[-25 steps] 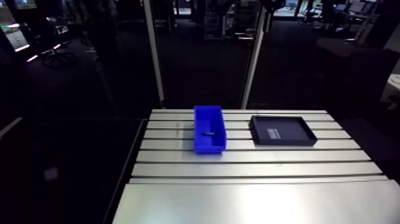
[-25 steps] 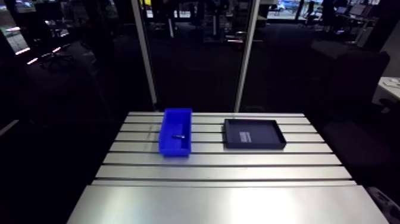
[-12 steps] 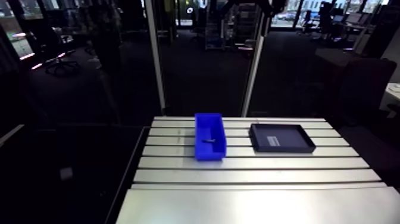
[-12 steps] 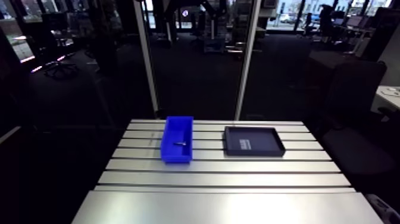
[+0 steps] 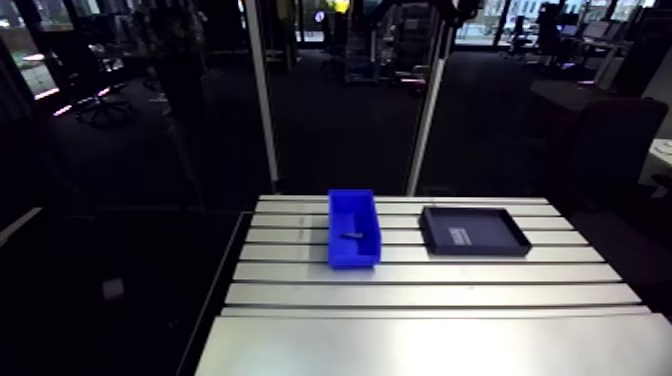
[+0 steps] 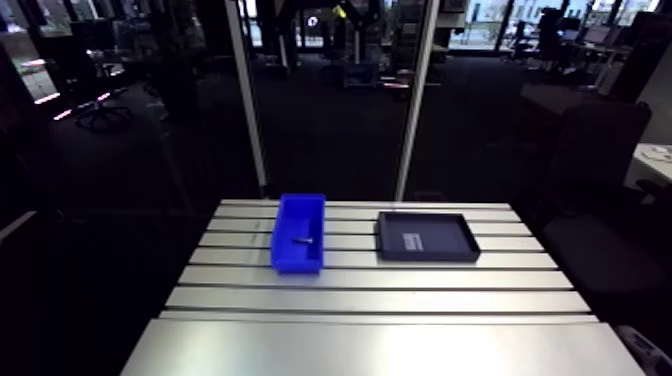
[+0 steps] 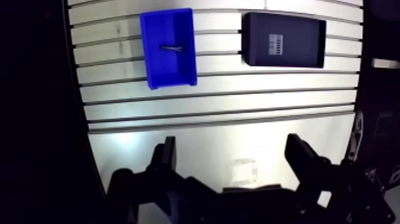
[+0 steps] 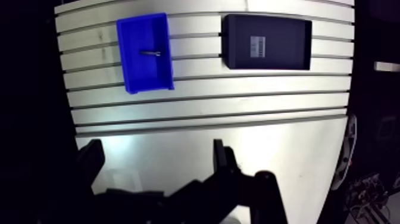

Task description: Pick up the M10 bolt from the tray and put it into the blue bin.

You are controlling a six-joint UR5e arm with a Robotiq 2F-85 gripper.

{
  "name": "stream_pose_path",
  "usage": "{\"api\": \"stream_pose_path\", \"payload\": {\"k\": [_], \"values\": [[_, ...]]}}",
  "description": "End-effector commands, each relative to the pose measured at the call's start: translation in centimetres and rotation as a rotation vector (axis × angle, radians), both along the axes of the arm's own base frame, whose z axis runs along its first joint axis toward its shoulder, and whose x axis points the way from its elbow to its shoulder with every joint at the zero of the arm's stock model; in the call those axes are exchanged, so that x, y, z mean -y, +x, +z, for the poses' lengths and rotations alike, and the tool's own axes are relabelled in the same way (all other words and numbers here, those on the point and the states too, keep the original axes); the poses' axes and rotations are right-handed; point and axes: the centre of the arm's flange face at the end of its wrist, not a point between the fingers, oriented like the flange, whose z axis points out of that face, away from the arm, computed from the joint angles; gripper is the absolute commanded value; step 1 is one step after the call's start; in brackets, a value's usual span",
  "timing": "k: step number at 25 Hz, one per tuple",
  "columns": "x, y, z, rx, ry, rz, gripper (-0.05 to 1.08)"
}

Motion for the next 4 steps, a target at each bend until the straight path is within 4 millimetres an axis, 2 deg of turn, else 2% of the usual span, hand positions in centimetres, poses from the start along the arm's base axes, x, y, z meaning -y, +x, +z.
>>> {"api": "stream_pose_path", "payload": {"k": [1,4], "values": [[0.05,-0.03,0.27,-0.006,-0.001,0.001,0.01],[0.13,0.06,0.21,-0.004,-0.001,0.002,0.01]]}}
